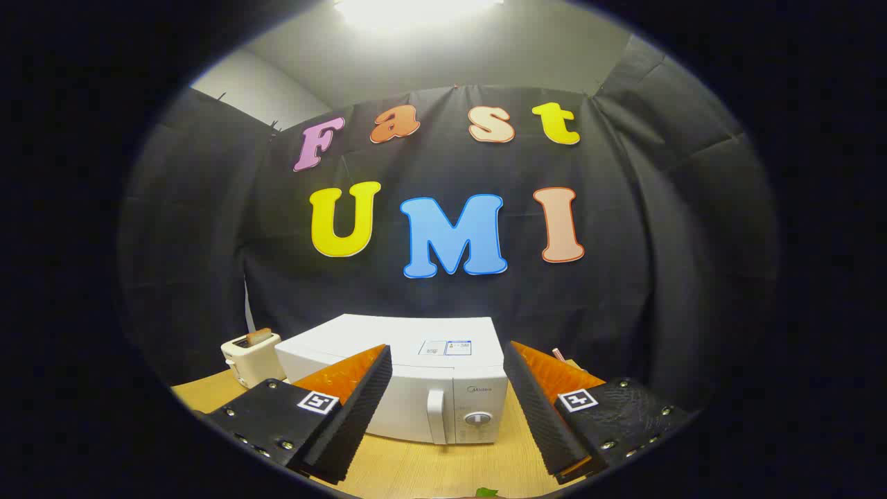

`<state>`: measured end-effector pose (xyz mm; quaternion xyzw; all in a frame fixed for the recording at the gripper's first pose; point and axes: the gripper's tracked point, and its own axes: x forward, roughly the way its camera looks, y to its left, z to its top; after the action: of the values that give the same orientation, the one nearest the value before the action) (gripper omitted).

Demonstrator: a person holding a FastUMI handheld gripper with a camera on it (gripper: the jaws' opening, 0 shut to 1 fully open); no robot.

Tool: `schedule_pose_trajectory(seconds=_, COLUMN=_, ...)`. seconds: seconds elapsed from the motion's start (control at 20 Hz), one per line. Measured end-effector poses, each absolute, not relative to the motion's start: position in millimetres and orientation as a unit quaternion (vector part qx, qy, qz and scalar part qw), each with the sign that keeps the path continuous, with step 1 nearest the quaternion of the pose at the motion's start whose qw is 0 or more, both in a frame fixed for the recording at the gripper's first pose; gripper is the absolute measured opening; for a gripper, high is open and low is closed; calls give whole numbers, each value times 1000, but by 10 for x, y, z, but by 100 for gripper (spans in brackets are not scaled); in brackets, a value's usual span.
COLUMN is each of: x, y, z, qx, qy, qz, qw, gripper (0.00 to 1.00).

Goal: Open the microwave, put the food inside, and close the microwave door.

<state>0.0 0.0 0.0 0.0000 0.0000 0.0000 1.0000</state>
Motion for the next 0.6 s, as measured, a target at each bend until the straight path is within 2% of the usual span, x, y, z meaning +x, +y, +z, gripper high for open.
schedule_pose_trajectory(seconds=0.6, x=-97, y=38, z=2, qx=-2, qy=-13, qz=-1, qw=1000, gripper=99)
